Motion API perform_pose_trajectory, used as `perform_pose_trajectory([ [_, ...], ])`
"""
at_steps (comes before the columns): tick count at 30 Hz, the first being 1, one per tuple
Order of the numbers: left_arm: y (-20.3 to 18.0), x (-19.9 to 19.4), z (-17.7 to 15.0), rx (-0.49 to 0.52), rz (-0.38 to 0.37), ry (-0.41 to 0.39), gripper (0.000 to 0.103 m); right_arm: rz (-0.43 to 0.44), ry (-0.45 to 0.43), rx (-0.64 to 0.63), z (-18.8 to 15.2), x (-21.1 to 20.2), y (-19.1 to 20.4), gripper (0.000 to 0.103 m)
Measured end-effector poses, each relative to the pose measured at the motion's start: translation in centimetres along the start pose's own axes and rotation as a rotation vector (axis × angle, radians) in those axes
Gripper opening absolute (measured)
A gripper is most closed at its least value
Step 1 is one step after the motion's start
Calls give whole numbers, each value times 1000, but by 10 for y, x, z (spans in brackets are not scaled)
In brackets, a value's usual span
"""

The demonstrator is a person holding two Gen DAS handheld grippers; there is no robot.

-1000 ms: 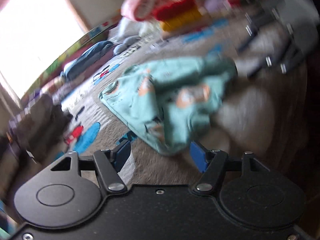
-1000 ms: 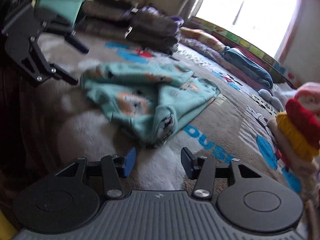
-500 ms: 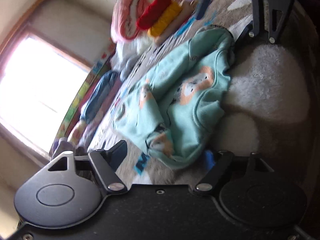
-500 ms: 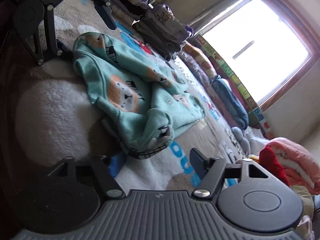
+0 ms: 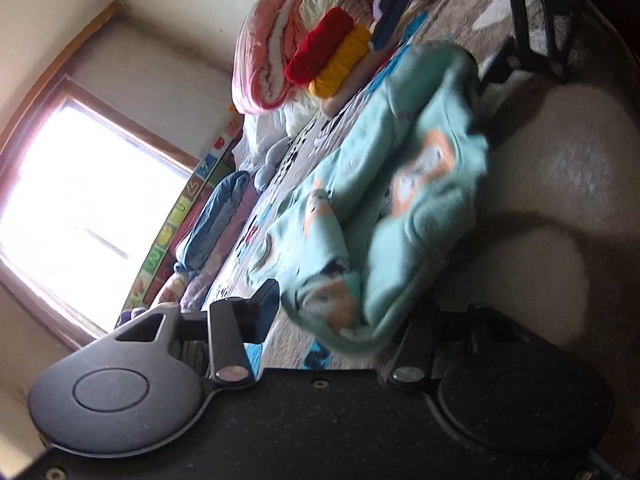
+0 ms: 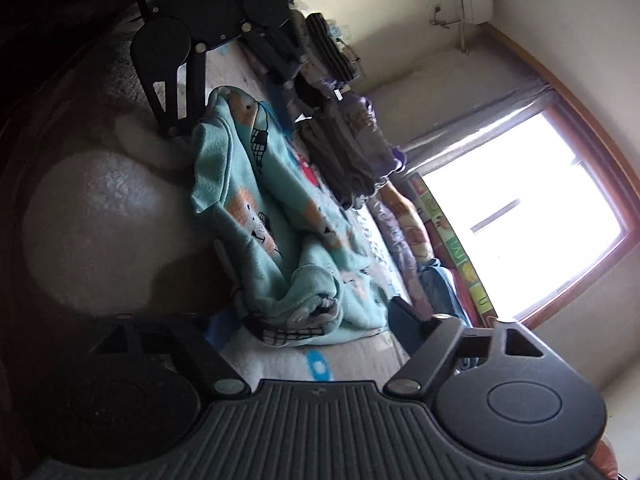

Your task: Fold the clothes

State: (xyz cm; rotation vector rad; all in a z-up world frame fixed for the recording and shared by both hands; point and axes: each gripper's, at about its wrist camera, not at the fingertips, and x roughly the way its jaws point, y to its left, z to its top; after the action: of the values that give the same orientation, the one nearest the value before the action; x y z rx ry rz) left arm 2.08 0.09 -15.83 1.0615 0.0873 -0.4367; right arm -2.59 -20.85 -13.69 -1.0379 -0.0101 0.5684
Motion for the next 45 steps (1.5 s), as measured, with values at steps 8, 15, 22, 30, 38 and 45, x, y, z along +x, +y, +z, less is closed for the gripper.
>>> perform_pose_trajectory([
  [8, 0, 11, -5, -21, -13, -11, 46, 56, -28, 19, 0, 18, -5, 68],
  [15, -1, 15, -5, -20, -13, -18, 40, 124, -45, 37, 3, 30, -4, 55],
  [22, -10, 12, -3, 14, -30, 23, 20, 182, 17, 127, 9, 33, -7, 36],
  [30, -19, -21, 5, 62, -62, 51, 16, 211, 57, 188, 21, 9, -5, 34],
  [38, -11, -74, 32, 37, -142, 50, 16, 265, 10, 380, 30, -43, -28, 34],
  [45, 39, -84, 49, -134, -239, 38, 22, 256, -89, 578, 25, -60, -69, 34],
])
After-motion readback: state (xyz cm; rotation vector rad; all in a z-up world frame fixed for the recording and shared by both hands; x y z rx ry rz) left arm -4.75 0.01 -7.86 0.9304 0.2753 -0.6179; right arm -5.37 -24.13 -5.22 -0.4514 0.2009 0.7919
